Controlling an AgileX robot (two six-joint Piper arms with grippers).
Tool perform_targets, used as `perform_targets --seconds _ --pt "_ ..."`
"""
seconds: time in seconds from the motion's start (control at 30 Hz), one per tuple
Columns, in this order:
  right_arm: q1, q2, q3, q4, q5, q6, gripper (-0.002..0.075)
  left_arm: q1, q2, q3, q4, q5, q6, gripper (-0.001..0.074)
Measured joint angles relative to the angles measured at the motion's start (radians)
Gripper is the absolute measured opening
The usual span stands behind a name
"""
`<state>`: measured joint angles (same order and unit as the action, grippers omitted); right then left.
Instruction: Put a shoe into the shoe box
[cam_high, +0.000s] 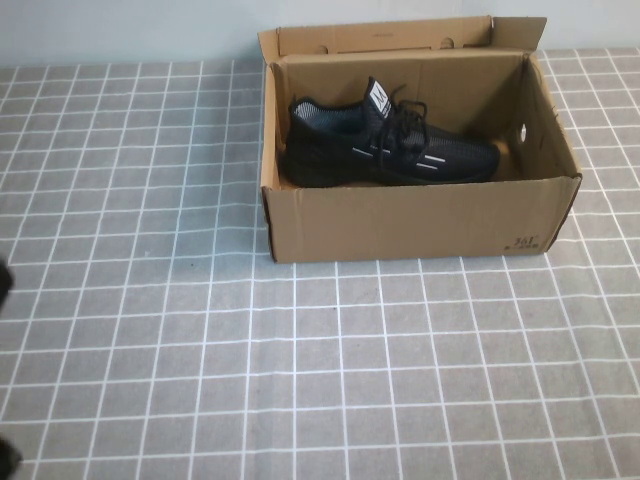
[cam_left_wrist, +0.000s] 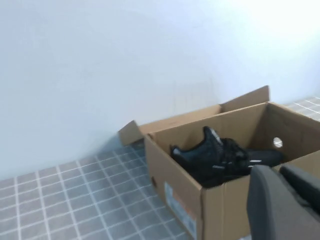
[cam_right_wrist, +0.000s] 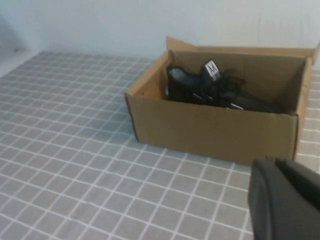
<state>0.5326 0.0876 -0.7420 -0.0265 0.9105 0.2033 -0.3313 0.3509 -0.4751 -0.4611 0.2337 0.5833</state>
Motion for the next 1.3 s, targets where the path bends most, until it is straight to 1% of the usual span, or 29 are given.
perform_targets --seconds 0.2,0.47,0.67,1.1,1.17,1.23,1.3 --pt "0.000 -0.002 0.156 0.036 -0.227 0.000 -0.0016 0.000 -0.169 0.242 -0.007 -0.064 0.002 0.0000" --pt "0.000 -0.002 0.374 0.043 -0.545 0.000 -0.0016 0.000 -0.182 0.489 -0.011 -0.141 0.002 0.0000" --pt "0.000 -0.002 0.467 0.045 -0.598 0.000 -0.0016 0.000 -0.183 0.501 -0.015 -0.112 0.000 0.0000" --pt "0.000 -0.002 0.629 0.045 -0.592 0.000 -0.0017 0.000 -0.183 0.501 -0.015 -0.104 -0.002 0.0000" --pt "0.000 -0.002 0.646 0.010 -0.592 0.000 -0.0016 0.000 -0.183 0.501 -0.015 -0.104 -0.002 -0.0001" --pt "-0.020 -0.002 0.659 -0.043 -0.600 0.008 -0.0017 0.000 -0.183 0.501 -0.015 -0.104 -0.002 -0.0001" --pt "-0.081 -0.011 0.678 -0.057 -0.649 0.015 -0.0016 0.000 -0.183 0.501 -0.015 -0.104 -0.002 -0.0001"
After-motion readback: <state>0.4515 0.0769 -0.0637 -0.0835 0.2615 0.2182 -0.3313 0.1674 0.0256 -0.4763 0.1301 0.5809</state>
